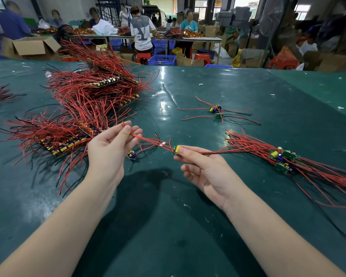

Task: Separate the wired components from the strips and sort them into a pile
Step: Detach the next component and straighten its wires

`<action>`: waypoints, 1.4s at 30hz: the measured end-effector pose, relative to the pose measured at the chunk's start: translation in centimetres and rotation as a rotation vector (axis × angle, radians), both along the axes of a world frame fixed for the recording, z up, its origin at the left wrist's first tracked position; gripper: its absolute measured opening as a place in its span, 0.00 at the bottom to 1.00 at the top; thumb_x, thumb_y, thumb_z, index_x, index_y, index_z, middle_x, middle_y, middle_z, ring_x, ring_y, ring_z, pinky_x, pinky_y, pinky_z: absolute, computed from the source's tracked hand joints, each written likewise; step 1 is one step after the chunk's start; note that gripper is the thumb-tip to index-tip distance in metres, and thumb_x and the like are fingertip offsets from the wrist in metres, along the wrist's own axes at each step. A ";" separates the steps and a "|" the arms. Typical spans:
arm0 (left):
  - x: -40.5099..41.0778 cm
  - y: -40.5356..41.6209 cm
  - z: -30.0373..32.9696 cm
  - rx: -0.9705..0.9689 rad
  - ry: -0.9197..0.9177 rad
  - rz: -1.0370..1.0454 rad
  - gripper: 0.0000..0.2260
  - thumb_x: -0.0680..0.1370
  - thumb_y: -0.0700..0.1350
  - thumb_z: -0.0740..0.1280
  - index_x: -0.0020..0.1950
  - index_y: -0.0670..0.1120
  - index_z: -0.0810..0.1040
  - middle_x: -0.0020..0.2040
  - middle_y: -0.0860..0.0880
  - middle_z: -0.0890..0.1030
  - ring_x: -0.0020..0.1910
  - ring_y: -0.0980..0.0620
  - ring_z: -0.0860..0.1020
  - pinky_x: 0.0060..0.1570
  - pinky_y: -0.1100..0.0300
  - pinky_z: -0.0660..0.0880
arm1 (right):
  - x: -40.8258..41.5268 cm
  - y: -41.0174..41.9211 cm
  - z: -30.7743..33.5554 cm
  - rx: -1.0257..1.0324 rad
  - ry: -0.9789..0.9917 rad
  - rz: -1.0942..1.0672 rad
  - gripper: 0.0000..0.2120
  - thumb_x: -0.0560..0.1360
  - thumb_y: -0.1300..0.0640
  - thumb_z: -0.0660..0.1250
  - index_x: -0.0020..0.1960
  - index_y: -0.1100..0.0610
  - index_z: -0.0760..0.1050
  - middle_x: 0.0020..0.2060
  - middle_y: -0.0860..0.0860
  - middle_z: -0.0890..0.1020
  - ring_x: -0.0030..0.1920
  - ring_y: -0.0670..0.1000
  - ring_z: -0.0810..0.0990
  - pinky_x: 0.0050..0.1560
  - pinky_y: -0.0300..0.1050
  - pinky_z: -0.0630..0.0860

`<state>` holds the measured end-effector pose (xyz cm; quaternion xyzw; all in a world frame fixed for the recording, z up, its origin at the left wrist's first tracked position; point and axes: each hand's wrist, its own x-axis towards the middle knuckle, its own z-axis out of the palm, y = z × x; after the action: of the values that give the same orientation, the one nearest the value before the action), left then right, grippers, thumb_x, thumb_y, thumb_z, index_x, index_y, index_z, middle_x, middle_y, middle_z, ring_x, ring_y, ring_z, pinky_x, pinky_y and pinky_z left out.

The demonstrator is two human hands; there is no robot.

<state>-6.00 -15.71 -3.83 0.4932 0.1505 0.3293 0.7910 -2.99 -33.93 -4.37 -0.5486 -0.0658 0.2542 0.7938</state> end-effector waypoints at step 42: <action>-0.5 -2.1 -0.8 0.013 0.070 -0.547 0.11 0.82 0.41 0.58 0.56 0.38 0.78 0.50 0.41 0.84 0.48 0.49 0.84 0.46 0.61 0.80 | 0.2 0.0 -0.7 -0.047 -0.092 -0.047 0.05 0.73 0.60 0.72 0.48 0.56 0.83 0.42 0.53 0.85 0.31 0.47 0.81 0.33 0.36 0.77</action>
<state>-6.49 -17.81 -4.59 0.5316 0.0368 0.0870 0.8417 -2.77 -33.94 -5.09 -0.5795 -0.0830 0.2114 0.7827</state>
